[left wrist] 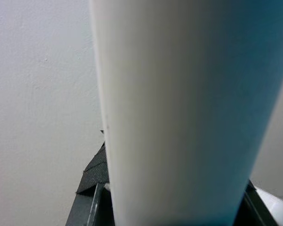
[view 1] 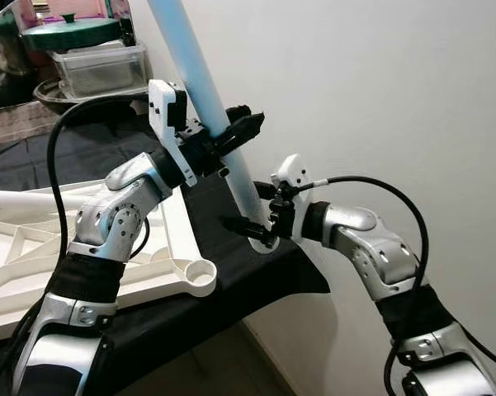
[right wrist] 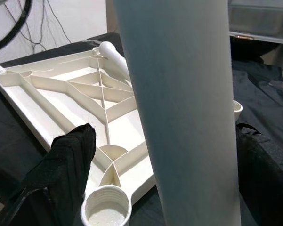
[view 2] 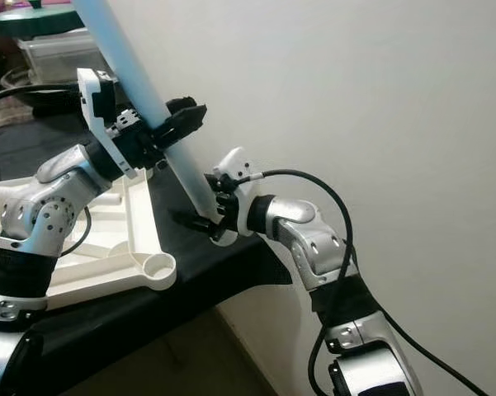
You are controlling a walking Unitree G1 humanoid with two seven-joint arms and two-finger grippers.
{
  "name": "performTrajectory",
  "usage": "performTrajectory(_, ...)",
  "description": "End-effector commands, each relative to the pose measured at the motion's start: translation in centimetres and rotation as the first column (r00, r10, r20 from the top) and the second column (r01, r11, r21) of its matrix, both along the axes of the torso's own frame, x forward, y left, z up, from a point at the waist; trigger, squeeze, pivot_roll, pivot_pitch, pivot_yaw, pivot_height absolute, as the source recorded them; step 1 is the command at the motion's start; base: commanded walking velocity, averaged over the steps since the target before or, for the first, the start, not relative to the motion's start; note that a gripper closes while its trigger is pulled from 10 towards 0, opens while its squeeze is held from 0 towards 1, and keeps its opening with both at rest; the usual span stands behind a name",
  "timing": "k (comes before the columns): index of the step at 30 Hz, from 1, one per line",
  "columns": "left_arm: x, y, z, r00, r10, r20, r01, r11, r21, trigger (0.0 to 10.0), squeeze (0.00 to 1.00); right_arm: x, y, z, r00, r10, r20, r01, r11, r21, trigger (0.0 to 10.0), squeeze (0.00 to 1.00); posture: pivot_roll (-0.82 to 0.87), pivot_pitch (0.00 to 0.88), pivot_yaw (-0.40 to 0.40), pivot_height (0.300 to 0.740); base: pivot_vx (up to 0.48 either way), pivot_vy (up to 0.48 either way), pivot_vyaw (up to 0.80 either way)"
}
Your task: Building children table
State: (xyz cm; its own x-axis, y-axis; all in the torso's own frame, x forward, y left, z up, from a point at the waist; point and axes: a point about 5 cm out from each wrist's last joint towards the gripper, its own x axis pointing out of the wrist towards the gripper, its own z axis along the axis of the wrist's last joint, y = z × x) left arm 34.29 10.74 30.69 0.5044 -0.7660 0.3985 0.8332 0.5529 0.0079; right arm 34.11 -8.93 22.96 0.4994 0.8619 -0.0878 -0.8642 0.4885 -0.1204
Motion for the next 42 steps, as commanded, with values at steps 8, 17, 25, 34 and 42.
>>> performTrajectory(8,0.0,-0.5,0.9,0.999,-0.007,0.048,0.008,1.000,-0.018,10.0,0.00,0.4,1.2,-0.1,1.000,0.000,-0.011,-0.001,1.000,-0.028,10.0,0.00,0.06,0.000,-0.033,0.740,0.000,0.000,0.00)
performTrajectory(17,0.2,-0.8,0.9,0.999,-0.009,0.051,0.011,1.000,-0.027,10.0,0.00,1.0,1.6,-0.4,0.999,-0.032,-0.028,0.030,0.998,-0.059,10.0,0.00,0.06,0.000,-0.030,0.740,0.000,0.000,0.00)
performTrajectory(25,0.2,-1.2,1.0,0.998,-0.018,0.055,0.020,0.999,-0.041,10.0,0.00,1.4,2.0,-0.4,0.999,-0.043,-0.021,0.042,0.996,-0.076,10.0,0.00,0.05,0.000,-0.031,0.740,0.000,0.000,0.00)
performTrajectory(34,0.1,-1.4,1.1,0.998,-0.021,0.056,0.024,0.999,-0.047,10.0,0.00,1.8,2.1,-0.2,0.997,-0.071,-0.021,0.069,0.994,-0.083,10.0,0.00,0.06,0.000,-0.032,0.740,0.000,0.000,0.00)
performTrajectory(42,0.0,-1.7,0.8,0.998,-0.031,0.053,0.034,0.998,-0.052,10.0,0.00,2.8,2.0,0.4,0.988,-0.152,-0.016,0.151,0.987,-0.062,10.0,0.00,0.05,0.000,-0.032,0.740,0.000,0.000,0.00)
